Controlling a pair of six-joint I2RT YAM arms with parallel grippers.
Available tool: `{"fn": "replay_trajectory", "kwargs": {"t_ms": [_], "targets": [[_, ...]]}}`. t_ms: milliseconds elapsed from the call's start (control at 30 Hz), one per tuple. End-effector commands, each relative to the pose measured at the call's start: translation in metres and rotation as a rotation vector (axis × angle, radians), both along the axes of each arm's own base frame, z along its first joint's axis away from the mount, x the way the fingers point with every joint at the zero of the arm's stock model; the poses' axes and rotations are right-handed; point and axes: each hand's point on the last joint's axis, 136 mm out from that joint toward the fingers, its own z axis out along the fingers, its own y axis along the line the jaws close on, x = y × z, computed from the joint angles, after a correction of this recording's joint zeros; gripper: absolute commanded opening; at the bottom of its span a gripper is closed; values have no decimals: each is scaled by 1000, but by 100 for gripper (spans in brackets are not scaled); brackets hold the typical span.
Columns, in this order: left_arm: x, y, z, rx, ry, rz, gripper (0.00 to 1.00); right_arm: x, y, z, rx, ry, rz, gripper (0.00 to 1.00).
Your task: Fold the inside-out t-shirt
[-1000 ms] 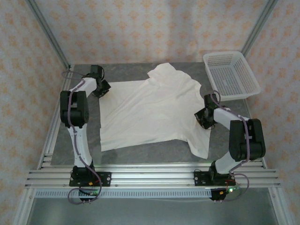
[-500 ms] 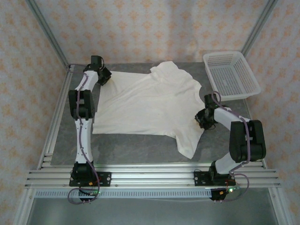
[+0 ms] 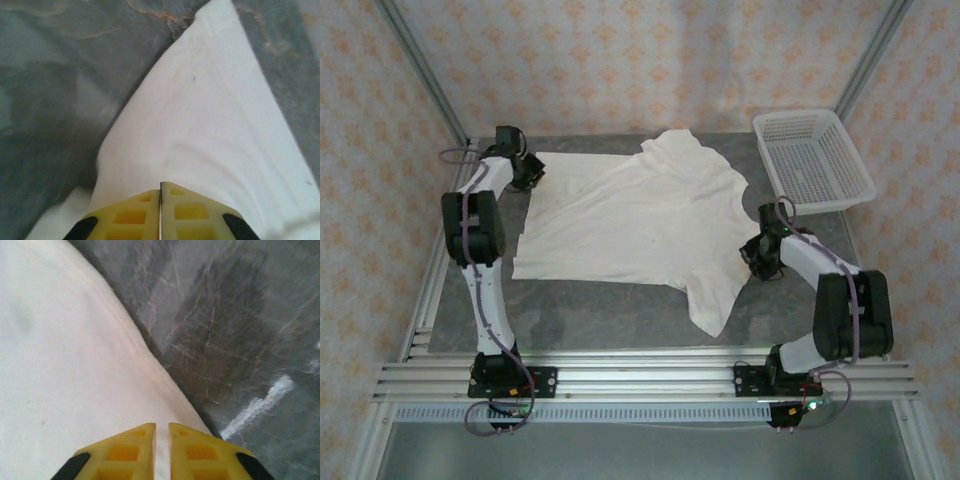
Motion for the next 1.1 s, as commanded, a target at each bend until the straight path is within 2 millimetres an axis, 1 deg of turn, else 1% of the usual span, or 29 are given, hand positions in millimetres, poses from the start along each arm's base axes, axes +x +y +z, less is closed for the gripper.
{"fn": "replay_trajectory", "kwargs": {"t_ms": [0,33,100,133,200,267,300,367,400,467,567,600,633,700,733,767,800,833,933,1000,1067], "targets": [[-16,10,115,42,-249,63,16,-18,-26,26,-132,-35,-44,19],[-32,6,127,40,-263,67,20,-18,-28,34,-142,-66,-34,22],[-64,1,138,38,-262,70,26,-16,-18,43,-115,-130,43,31],[-82,-2,138,42,-248,67,29,-18,-12,39,-98,-129,92,35],[-116,-4,142,71,-224,60,33,-27,-7,33,-83,-98,152,40],[-150,-9,142,93,-214,44,40,-33,-1,23,-69,-60,227,42],[-163,-12,144,98,-216,33,43,-34,1,17,-65,-44,251,43],[-189,-20,140,98,-208,3,48,-34,7,5,-45,-15,301,43],[-199,-23,138,103,-202,-16,51,-32,10,1,-28,-8,315,43],[-223,-27,132,130,-167,-53,60,-25,21,-6,26,-14,343,44],[-253,-30,121,145,-112,-67,73,-17,25,-18,42,0,345,44],[-260,-31,116,138,-100,-65,79,-15,24,-22,41,8,342,44],[-268,-33,110,129,-86,-59,81,-12,24,-26,40,15,339,44],[-281,-35,101,121,-66,-53,82,-9,24,-33,43,33,330,41],[-289,-34,95,130,-48,-43,82,-8,24,-35,46,43,323,35],[-296,-32,90,139,-32,-32,82,-8,23,-34,40,49,317,21],[-302,-30,87,149,-17,-22,82,-8,19,-32,23,51,305,10],[-309,-26,83,162,10,-1,82,-9,15,-27,-1,48,288,1],[-334,-18,68,179,113,73,77,-11,2,0,-59,-14,235,0],[-348,-16,58,181,169,101,76,-13,-10,18,-96,-70,176,0],[-361,-13,49,194,216,130,75,-18,-17,28,-110,-121,123,0]]}}
